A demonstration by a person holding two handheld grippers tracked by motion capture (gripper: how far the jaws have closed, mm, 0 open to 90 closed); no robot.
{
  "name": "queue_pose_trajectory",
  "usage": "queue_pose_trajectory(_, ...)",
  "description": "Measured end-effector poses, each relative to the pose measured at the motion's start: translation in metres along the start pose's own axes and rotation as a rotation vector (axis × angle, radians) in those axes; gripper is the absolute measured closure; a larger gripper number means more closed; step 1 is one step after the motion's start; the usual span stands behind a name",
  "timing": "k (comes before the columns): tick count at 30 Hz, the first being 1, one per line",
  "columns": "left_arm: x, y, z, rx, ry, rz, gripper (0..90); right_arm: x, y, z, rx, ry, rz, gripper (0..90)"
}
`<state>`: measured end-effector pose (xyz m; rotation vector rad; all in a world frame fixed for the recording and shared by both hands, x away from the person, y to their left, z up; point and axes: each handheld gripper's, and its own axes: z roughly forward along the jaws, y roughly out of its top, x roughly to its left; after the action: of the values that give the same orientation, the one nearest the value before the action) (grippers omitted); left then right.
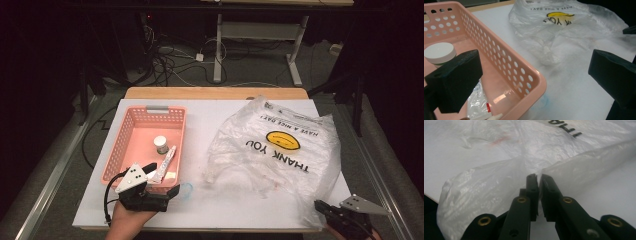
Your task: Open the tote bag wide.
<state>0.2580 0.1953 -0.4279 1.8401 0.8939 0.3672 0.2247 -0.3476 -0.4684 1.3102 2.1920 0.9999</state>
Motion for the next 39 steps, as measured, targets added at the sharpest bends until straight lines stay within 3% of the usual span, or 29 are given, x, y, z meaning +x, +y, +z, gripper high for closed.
queue_pose_trajectory(2,0.001,0.000,-0.001,-0.013,-0.002,-0.019,0.0,0.006,0.003,0.003,0.000,0.011,-0.017,85.6)
queue_pose_trajectory(3,0.002,0.000,-0.001,-0.024,0.002,-0.030,0.0,0.019,0.009,0.009,0.000,0.026,-0.057,85.5)
queue_pose_trajectory(4,0.003,0.000,-0.002,-0.029,0.004,-0.034,0.0,0.019,0.009,0.009,0.000,0.026,-0.057,85.5)
queue_pose_trajectory(6,0.003,0.000,-0.003,-0.034,0.005,-0.038,0.0,0.035,0.015,0.017,-0.004,0.053,-0.094,84.2)
queue_pose_trajectory(8,0.004,0.000,-0.004,-0.029,0.006,-0.038,0.0,0.039,0.018,0.020,-0.003,0.069,-0.110,83.9)
queue_pose_trajectory(12,0.004,-0.001,-0.005,-0.040,0.015,-0.023,0.0,0.066,0.027,0.033,-0.003,0.135,-0.148,80.8)
queue_pose_trajectory(13,0.005,-0.001,-0.005,-0.044,0.017,-0.015,0.0,0.066,0.027,0.033,-0.003,0.135,-0.148,80.8)
queue_pose_trajectory(15,0.005,-0.002,-0.005,-0.047,0.021,-0.014,0.0,0.084,0.033,0.039,-0.012,0.180,-0.177,77.4)
queue_pose_trajectory(16,0.005,-0.002,-0.005,-0.048,0.018,-0.018,0.0,0.084,0.033,0.039,-0.012,0.180,-0.177,77.4)
queue_pose_trajectory(17,0.006,-0.002,-0.005,-0.046,0.012,-0.019,0.0,0.090,0.035,0.040,-0.015,0.197,-0.181,75.3)
queue_pose_trajectory(18,0.006,-0.002,-0.005,-0.041,0.007,-0.020,0.0,0.097,0.038,0.039,-0.033,0.226,-0.183,66.5)
queue_pose_trajectory(19,0.006,-0.001,-0.005,-0.027,-0.006,-0.030,0.0,0.097,0.038,0.039,-0.033,0.226,-0.183,66.5)
queue_pose_trajectory(20,0.006,-0.001,-0.004,-0.008,-0.018,-0.036,0.0,0.098,0.039,0.032,-0.062,0.252,-0.178,58.2)
queue_pose_trajectory(21,0.005,0.000,-0.004,0.004,-0.017,-0.036,0.0,0.098,0.039,0.032,-0.062,0.252,-0.178,58.2)
queue_pose_trajectory(23,0.005,0.000,-0.002,0.027,-0.021,-0.034,0.0,0.090,0.039,0.017,-0.115,0.251,-0.144,53.5)
queue_pose_trajectory(28,0.004,0.001,-0.002,0.025,-0.014,-0.013,0.0,0.077,0.039,-0.002,-0.180,0.214,-0.126,50.4)
queue_pose_trajectory(30,0.004,0.002,-0.003,0.028,0.008,0.001,0.0,0.069,0.040,-0.006,-0.190,0.194,-0.132,48.3)
queue_pose_trajectory(32,0.004,0.002,-0.003,0.024,0.018,-0.006,0.0,0.054,0.043,-0.006,-0.204,0.154,-0.107,44.9)
queue_pose_trajectory(35,0.005,0.002,-0.003,0.029,0.016,-0.021,0.0,0.043,0.048,-0.002,-0.205,0.115,-0.106,44.3)
queue_pose_trajectory(36,0.005,0.002,-0.003,0.033,0.014,-0.026,0.0,0.029,0.053,0.005,-0.197,0.079,-0.087,44.3)
queue_pose_trajectory(37,0.005,0.003,-0.003,0.039,0.010,-0.026,0.0,0.029,0.053,0.005,-0.197,0.079,-0.087,44.3)
queue_pose_trajectory(38,0.004,0.003,-0.002,0.046,0.009,-0.025,0.0,0.014,0.058,0.015,-0.187,0.045,-0.056,44.3)
queue_pose_trajectory(39,0.004,0.003,-0.002,0.051,0.004,-0.024,0.0,0.014,0.058,0.015,-0.187,0.045,-0.056,44.3)
